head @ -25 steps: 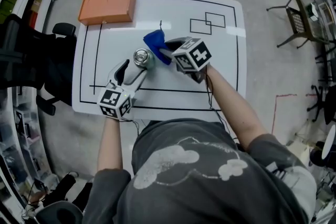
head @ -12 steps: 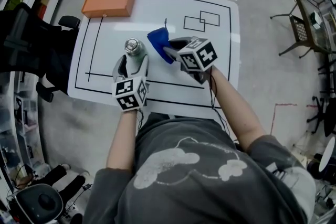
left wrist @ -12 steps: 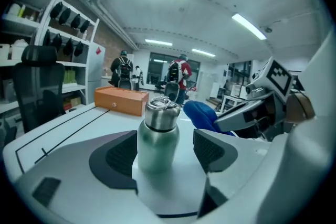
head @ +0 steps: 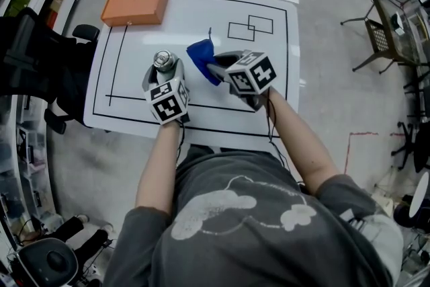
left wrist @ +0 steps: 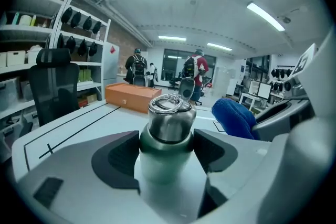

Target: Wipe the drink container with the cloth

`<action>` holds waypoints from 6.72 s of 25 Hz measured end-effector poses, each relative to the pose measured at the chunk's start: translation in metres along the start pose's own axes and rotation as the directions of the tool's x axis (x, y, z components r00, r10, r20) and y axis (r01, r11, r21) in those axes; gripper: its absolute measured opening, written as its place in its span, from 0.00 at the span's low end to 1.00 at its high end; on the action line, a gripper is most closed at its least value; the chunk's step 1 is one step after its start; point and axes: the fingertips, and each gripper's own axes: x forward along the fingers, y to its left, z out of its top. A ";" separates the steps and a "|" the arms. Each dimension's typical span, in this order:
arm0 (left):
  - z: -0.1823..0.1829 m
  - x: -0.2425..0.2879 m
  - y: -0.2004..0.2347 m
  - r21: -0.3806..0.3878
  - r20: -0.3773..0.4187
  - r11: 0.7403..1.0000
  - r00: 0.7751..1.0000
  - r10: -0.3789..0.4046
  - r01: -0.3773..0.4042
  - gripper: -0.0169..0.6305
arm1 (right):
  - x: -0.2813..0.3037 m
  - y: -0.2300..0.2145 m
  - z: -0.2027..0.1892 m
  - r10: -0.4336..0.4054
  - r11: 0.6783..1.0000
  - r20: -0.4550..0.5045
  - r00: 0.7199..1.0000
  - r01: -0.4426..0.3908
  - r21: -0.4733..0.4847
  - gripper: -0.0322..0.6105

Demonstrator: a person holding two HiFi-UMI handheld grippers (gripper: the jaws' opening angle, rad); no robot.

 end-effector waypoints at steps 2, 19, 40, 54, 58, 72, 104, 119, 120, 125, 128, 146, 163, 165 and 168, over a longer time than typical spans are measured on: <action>0.000 -0.001 -0.001 0.012 0.014 1.000 1.000 -0.021 0.021 0.52 | -0.001 -0.001 0.002 -0.004 1.000 0.003 1.000 0.004 0.002 0.19; 0.003 -0.006 -0.005 0.278 -0.090 0.787 0.830 -0.550 0.552 0.51 | 0.051 0.021 0.055 0.086 0.982 -0.044 0.995 -0.092 -0.165 0.19; 0.000 -0.017 0.000 0.384 -0.384 0.243 0.393 -0.835 0.891 0.51 | 0.136 0.005 0.046 0.083 0.994 -0.170 0.982 -0.094 -0.055 0.18; 0.000 -0.015 0.012 0.303 -0.230 0.452 0.525 -0.820 0.839 0.52 | 0.150 -0.006 0.026 0.051 0.997 -0.206 0.977 -0.062 -0.046 0.18; -0.002 -0.019 0.015 0.265 -0.146 0.611 0.657 -0.739 0.746 0.52 | 0.130 -0.008 0.031 0.038 0.998 -0.149 0.988 -0.045 -0.043 0.18; -0.006 -0.037 0.016 0.167 0.017 0.958 0.971 -0.240 0.234 0.52 | 0.052 0.005 0.033 0.059 0.991 -0.055 0.997 -0.065 -0.119 0.18; 0.002 -0.027 0.015 0.319 -0.025 0.773 0.820 -0.572 0.549 0.48 | 0.067 0.027 0.065 0.163 0.961 -0.084 0.983 -0.177 -0.214 0.18; 0.005 -0.030 0.022 0.417 -0.216 0.444 0.561 -0.799 0.793 0.48 | 0.125 0.042 0.078 0.256 0.938 -0.192 0.947 -0.292 -0.187 0.18; 0.005 -0.030 0.023 0.417 -0.215 0.438 0.555 -0.804 0.796 0.48 | 0.131 0.040 0.077 0.252 0.941 -0.198 0.947 -0.288 -0.178 0.18; 0.005 -0.028 0.025 0.413 -0.204 0.421 0.533 -0.821 0.807 0.48 | 0.157 0.031 0.067 0.239 0.950 -0.244 0.940 -0.279 -0.144 0.18; 0.005 -0.027 0.026 0.403 -0.196 0.411 0.516 -0.834 0.818 0.48 | 0.168 0.029 0.059 0.236 0.952 -0.274 0.932 -0.278 -0.128 0.18; 0.003 -0.031 0.030 0.374 -0.102 0.543 0.615 -0.782 0.752 0.49 | 0.171 0.009 0.046 0.074 0.987 -0.236 0.969 -0.106 -0.124 0.18; -0.005 -0.090 0.019 0.189 0.141 0.905 0.901 -0.410 0.382 0.48 | 0.046 0.010 0.028 -0.017 0.987 -0.014 1.000 0.014 -0.161 0.19; -0.009 -0.099 0.012 0.162 0.163 0.926 0.916 -0.366 0.341 0.43 | 0.028 0.013 0.018 -0.009 0.984 -0.008 1.000 0.007 -0.178 0.19; -0.014 -0.113 0.000 0.121 0.194 0.953 0.935 -0.297 0.278 0.31 | 0.001 0.017 0.003 0.008 0.981 0.000 1.000 -0.008 -0.194 0.19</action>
